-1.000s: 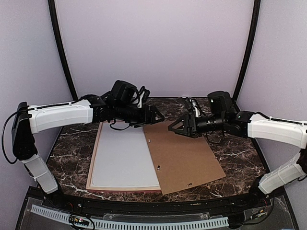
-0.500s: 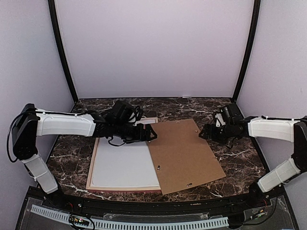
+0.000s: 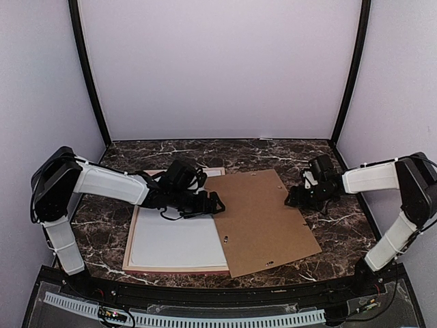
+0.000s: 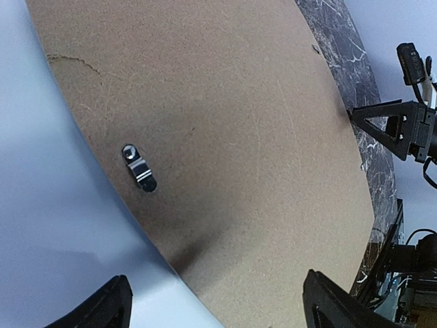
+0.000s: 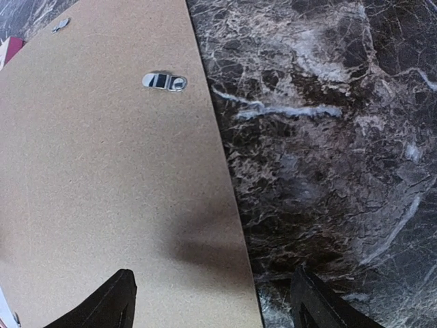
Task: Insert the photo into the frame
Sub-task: Pick up the backboard from the frame body.
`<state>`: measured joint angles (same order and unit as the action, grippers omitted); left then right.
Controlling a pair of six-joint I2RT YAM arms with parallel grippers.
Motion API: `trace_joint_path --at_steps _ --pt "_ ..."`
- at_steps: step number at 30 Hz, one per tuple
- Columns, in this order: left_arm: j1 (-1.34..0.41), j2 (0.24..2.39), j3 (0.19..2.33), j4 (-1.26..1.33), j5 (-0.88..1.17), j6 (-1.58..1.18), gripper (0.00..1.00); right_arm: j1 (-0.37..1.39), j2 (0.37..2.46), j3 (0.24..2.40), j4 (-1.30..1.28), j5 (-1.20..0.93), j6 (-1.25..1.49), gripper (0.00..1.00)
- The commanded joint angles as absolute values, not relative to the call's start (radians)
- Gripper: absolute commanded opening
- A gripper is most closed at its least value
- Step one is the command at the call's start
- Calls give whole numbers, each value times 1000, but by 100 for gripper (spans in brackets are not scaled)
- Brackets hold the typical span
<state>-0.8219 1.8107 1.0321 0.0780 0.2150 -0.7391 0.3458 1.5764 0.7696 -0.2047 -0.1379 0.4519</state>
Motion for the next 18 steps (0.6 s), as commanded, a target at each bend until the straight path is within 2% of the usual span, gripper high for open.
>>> trace_joint_path --at_steps 1,18 --pt "-819 1822 1024 124 237 -763 87 342 1565 725 -160 -197 456 78" --pt "-819 1894 1034 205 325 -849 79 345 1482 627 -112 -258 508 74"
